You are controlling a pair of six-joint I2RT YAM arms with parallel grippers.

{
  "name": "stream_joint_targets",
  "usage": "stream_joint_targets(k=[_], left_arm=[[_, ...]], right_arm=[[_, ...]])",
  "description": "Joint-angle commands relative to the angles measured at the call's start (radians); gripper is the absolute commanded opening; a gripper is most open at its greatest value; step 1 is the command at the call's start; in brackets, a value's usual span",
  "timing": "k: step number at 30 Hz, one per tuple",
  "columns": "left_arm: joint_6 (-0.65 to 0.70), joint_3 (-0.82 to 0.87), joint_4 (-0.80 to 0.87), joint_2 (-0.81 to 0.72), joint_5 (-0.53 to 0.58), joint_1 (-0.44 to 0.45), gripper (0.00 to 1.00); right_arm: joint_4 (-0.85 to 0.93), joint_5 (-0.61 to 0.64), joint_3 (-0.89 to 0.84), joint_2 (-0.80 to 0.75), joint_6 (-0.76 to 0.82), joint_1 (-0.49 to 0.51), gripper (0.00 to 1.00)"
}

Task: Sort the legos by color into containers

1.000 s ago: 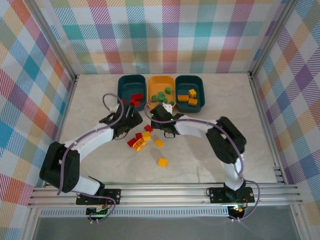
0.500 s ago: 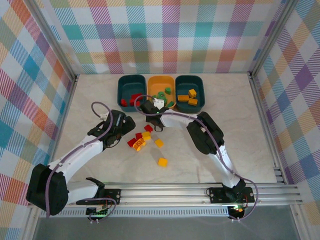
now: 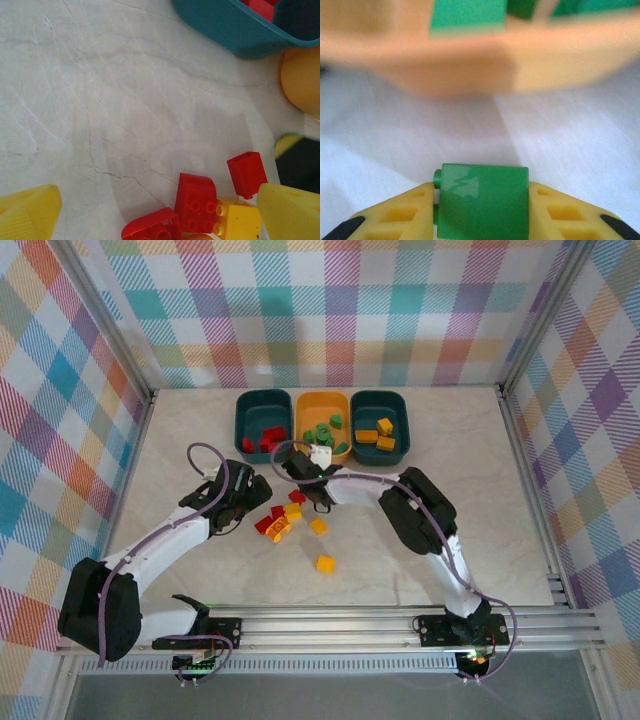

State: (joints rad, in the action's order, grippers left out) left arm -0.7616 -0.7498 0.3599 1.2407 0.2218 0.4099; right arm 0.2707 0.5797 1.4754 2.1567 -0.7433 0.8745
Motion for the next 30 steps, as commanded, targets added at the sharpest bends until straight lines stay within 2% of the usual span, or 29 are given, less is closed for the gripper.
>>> stream_joint_targets(k=[1, 5, 8, 11, 14, 21, 22, 25, 27, 30], left_arm=[[0.02, -0.012, -0.004, 0.023, -0.028, -0.011, 1.0], [0.001, -0.008, -0.03, 0.062, -0.102, -0.01, 1.0], [0.0, -0.015, -0.038, 0.091, -0.144, -0.004, 0.99], [0.008, -0.034, -0.018, 0.113, -0.173, 0.005, 0.99], [0.034, -0.045, -0.004, 0.127, -0.2, 0.018, 0.99], [0.076, -0.095, 0.035, 0.224, -0.287, 0.03, 0.96], [0.076, -0.093, 0.031, 0.219, -0.288, 0.03, 0.96], [0.086, -0.109, 0.041, 0.207, -0.281, 0.03, 0.96], [0.094, -0.122, 0.055, 0.197, -0.272, 0.03, 0.97], [0.094, -0.125, 0.058, 0.18, -0.255, 0.03, 0.97]], right_arm=[[-0.064, -0.009, -0.11, -0.164, 0.04, 0.027, 0.29], [-0.097, 0.015, -0.173, -0.294, 0.117, 0.025, 0.29], [-0.095, -0.005, -0.116, -0.29, 0.209, -0.014, 0.3], [-0.066, -0.104, -0.002, -0.211, 0.281, -0.089, 0.31], [0.045, -0.193, 0.181, -0.085, 0.306, -0.143, 0.31], [0.184, -0.279, 0.49, 0.111, 0.298, -0.203, 0.35], [0.204, -0.295, 0.529, 0.131, 0.299, -0.212, 0.38], [0.269, -0.335, 0.631, 0.182, 0.297, -0.236, 0.6], [0.263, -0.325, 0.626, 0.158, 0.31, -0.236, 0.65], [0.218, -0.31, 0.54, 0.059, 0.318, -0.23, 0.67]])
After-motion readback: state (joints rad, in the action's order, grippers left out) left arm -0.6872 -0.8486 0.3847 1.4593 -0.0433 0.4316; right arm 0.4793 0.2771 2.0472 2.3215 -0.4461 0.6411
